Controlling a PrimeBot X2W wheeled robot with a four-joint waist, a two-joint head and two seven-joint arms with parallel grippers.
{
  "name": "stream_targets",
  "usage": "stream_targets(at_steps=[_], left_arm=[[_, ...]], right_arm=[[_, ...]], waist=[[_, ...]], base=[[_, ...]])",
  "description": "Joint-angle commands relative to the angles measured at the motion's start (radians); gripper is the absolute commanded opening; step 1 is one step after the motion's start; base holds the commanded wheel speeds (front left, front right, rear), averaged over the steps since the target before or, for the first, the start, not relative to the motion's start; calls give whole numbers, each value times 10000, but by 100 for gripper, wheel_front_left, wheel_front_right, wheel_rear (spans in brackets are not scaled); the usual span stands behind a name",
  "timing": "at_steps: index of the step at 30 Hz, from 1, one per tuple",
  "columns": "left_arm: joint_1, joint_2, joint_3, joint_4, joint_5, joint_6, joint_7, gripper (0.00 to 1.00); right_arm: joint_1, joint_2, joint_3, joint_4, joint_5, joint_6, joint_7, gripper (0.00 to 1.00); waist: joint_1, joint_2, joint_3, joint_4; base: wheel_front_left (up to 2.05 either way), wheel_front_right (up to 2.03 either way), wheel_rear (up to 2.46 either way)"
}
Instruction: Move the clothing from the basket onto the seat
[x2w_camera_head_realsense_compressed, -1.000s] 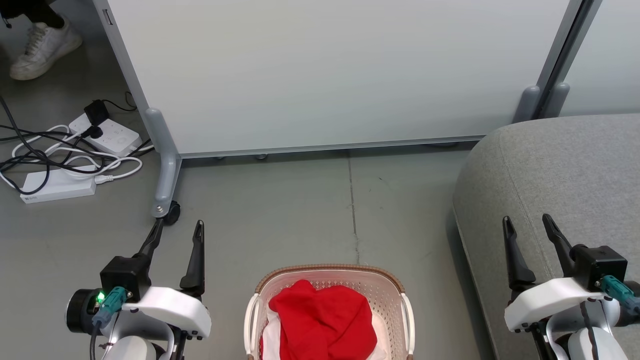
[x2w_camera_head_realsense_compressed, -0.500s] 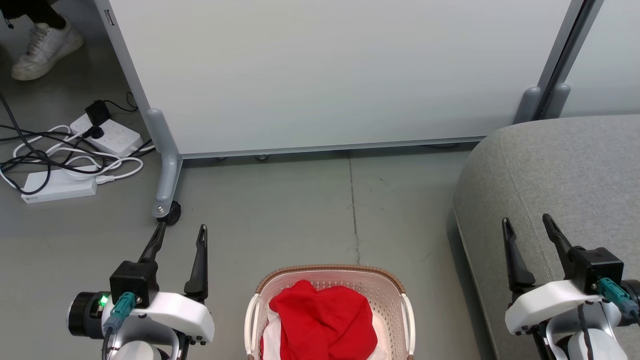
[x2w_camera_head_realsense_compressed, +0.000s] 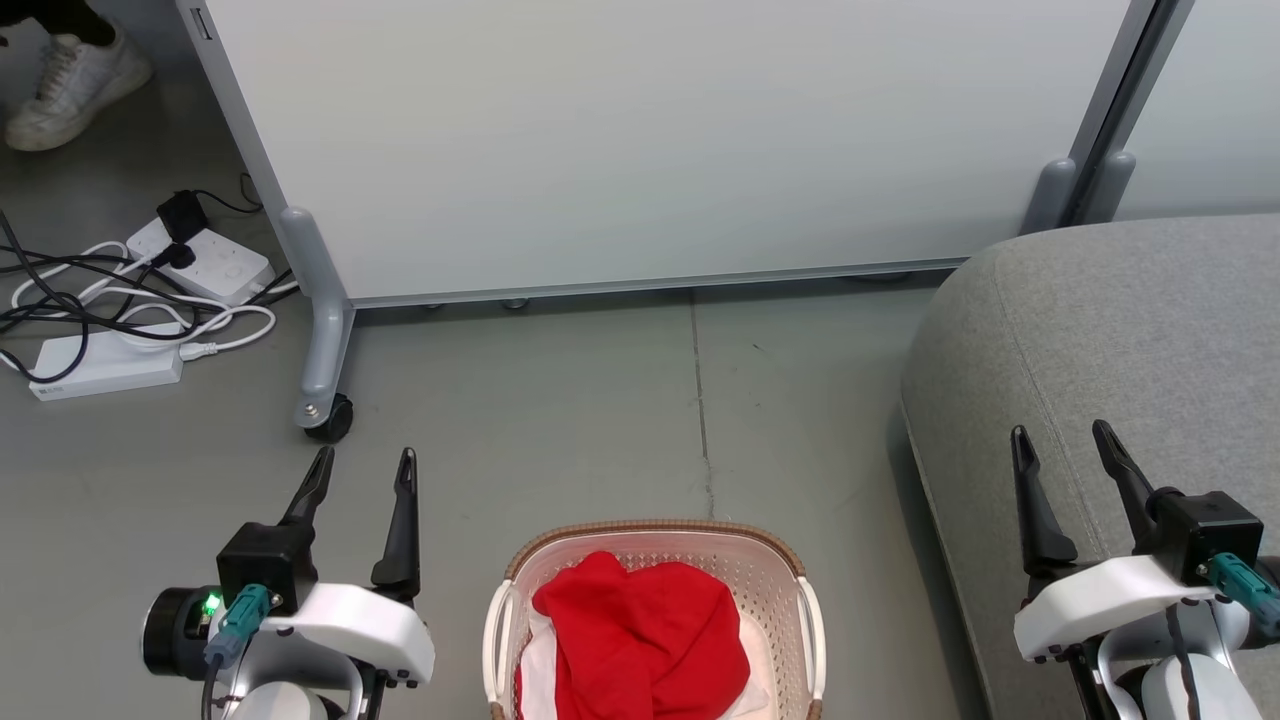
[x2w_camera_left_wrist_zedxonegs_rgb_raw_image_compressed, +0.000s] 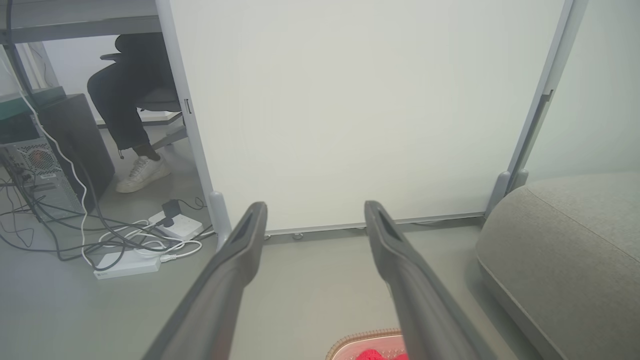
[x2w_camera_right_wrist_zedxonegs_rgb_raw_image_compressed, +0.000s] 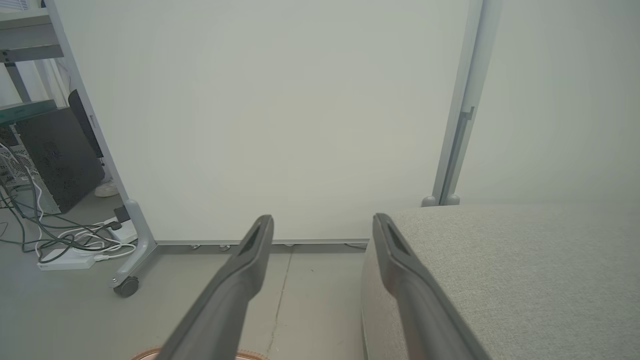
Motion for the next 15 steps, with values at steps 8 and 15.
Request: stream_targets(at_steps=[8,15], left_arm=[[-527,-55,-354,-21,10,-28,-80,100],[-1251,-205,-1031,492,127,-209,-90,100]], right_arm=[[-224,-30,77,-409,117,20,77,100],[-701,-31,203,-970,285,19,80,100]], waist=[[0,0,583,-215],[0,0,1622,-778]], base=[[0,0,0],[0,0,0]])
